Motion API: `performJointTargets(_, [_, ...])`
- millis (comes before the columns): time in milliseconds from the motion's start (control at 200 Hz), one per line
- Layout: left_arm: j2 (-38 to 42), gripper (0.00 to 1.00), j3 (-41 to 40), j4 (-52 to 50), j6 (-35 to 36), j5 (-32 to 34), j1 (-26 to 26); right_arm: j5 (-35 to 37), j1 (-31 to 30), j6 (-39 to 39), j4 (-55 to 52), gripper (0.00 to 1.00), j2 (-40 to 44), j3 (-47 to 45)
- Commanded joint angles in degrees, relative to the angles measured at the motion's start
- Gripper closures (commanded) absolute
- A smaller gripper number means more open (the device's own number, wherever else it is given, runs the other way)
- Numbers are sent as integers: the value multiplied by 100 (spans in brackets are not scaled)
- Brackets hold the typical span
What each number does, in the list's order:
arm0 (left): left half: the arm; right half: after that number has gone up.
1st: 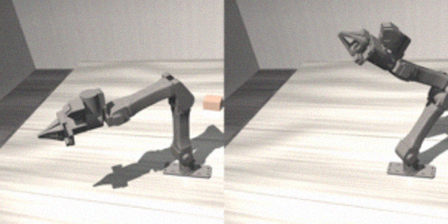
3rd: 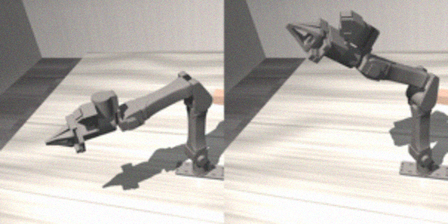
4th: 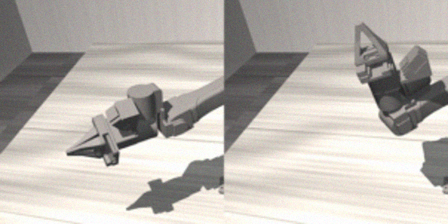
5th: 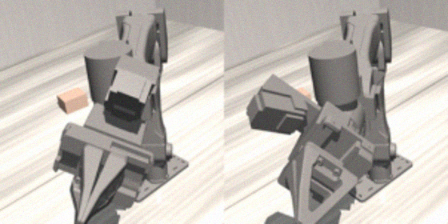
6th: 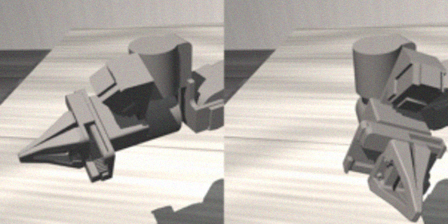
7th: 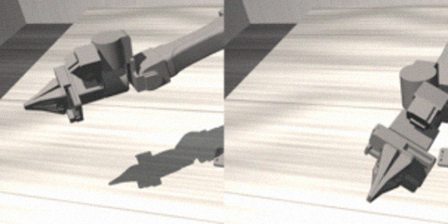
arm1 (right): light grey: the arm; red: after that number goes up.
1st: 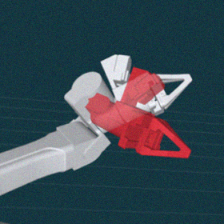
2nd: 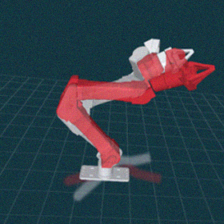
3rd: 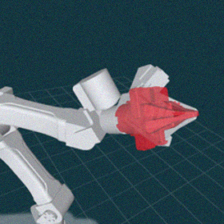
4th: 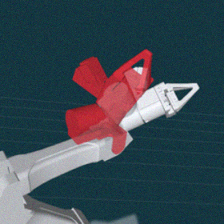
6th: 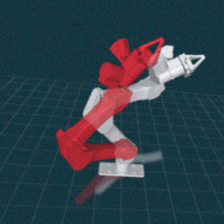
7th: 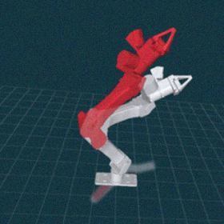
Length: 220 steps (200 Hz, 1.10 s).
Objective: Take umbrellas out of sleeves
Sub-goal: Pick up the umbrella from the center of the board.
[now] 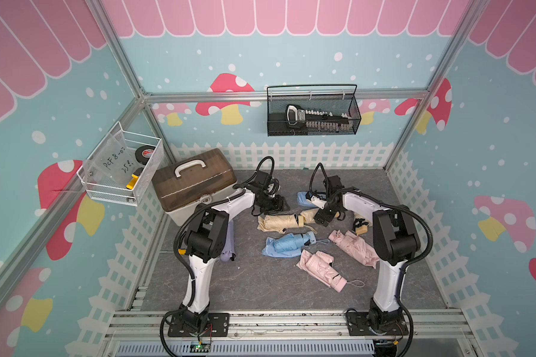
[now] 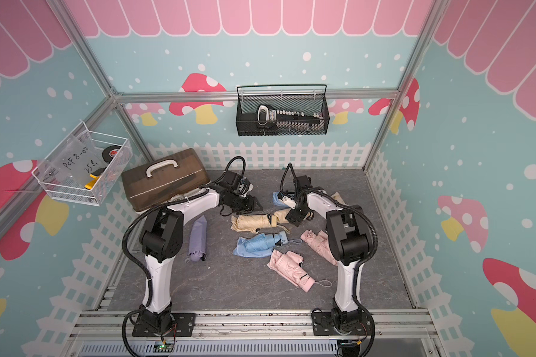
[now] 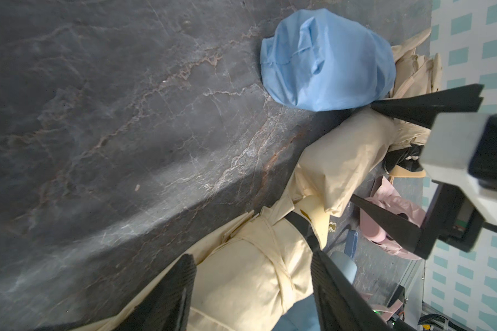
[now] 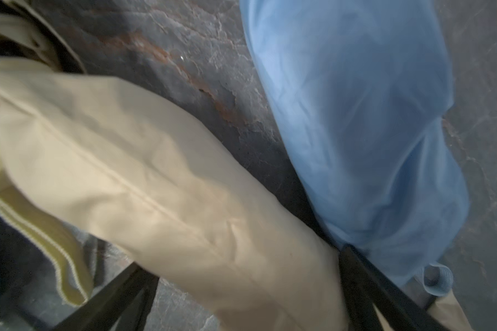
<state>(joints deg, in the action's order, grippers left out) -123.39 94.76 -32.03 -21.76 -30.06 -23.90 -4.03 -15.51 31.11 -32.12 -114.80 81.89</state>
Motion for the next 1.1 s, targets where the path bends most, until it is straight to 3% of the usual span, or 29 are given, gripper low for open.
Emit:
performJointTargets(0, [-119,36,-227,30,267,-106,15,-187,-49,-127,-252,8,-126,182])
performJointTargets(190, [9,37,-608,154,367,-175,17,-720,-74,-745,-184,17,-167,231])
performJointTargets(295, [47,37,-652,214,372,-256,17,-878,-148,-982,-163,34,-256,299])
performJointTargets(445, [68,37,-647,105,539,-285,17,-1139,-259,-1270,-199,34,-408,497])
performJointTargets(560, [156,37,-778,4,621,-206,16,-1064,-337,-966,-519,20,-437,559])
performJointTargets(720, [303,37,-825,13,595,-163,226,-744,-330,-723,-694,22,-593,539])
performJointTargets(1096, [568,37,-814,16,471,-193,342,-531,-331,-907,-123,58,-456,186])
